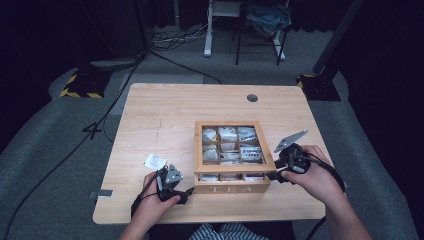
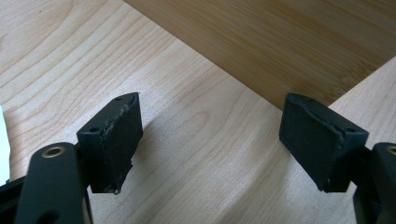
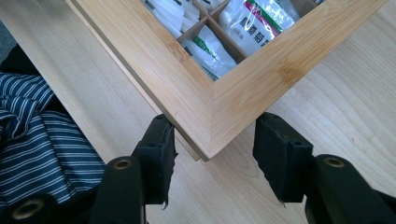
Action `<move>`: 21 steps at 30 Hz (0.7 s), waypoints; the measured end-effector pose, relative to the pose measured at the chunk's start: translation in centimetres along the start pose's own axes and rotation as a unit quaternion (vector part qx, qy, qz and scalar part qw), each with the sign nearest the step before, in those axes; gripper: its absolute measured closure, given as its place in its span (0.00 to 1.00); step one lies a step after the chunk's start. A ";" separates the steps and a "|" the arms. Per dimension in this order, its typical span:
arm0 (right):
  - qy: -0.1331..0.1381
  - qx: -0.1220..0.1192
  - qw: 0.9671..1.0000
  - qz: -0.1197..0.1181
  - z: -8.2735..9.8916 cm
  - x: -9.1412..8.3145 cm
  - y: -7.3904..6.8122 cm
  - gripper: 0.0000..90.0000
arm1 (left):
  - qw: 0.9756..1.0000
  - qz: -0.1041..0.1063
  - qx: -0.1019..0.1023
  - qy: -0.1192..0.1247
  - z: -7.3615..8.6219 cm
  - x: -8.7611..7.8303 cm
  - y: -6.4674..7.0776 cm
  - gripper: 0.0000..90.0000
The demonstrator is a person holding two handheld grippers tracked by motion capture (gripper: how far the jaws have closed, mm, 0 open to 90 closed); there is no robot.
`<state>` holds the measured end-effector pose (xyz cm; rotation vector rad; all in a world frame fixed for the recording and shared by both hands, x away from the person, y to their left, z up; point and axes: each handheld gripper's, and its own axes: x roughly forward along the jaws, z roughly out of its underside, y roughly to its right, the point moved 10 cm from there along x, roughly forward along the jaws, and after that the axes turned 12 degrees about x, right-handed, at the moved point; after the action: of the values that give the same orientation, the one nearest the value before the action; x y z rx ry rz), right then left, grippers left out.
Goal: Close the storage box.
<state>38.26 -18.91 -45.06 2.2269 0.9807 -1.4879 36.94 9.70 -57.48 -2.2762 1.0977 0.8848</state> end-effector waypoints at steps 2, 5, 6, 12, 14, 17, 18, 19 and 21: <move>-0.005 0.001 1.000 0.000 0.1 0.1 0.0 0.55 | 1.000 0.000 0.000 0.000 0.0 0.0 0.0 0.24; -0.011 -0.002 1.000 0.001 0.2 0.3 0.0 0.55 | 1.000 0.000 0.000 0.000 0.0 0.0 0.0 0.24; -0.012 -0.002 1.000 0.000 0.2 0.4 -0.1 0.55 | 1.000 0.000 0.001 -0.001 0.0 0.0 0.0 0.24; -0.031 -0.004 1.000 -0.001 0.6 1.0 -0.1 0.54 | 1.000 0.000 0.001 0.000 0.0 0.0 0.0 0.24; -0.035 -0.006 0.999 -0.002 0.6 1.1 -0.1 0.54 | 1.000 0.000 0.001 0.000 0.0 0.0 0.0 0.24; -0.043 -0.007 0.999 -0.001 0.8 1.4 -0.1 0.54 | 1.000 0.000 0.001 0.000 0.0 0.0 0.0 0.24; -0.045 -0.008 0.999 -0.001 0.8 1.4 -0.1 0.54 | 1.000 0.000 0.001 -0.001 0.0 0.0 0.0 0.24; -0.047 -0.008 0.999 -0.001 0.9 1.5 -0.1 0.54 | 1.000 0.000 0.001 0.000 0.0 0.0 0.0 0.24; -0.050 -0.008 0.999 0.000 0.9 1.6 -0.1 0.54 | 1.000 0.000 0.001 0.000 0.0 0.0 0.0 0.24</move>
<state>37.94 -18.76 -46.89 2.1189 0.9588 -1.5694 36.95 9.72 -57.48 -2.2746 1.0977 0.8841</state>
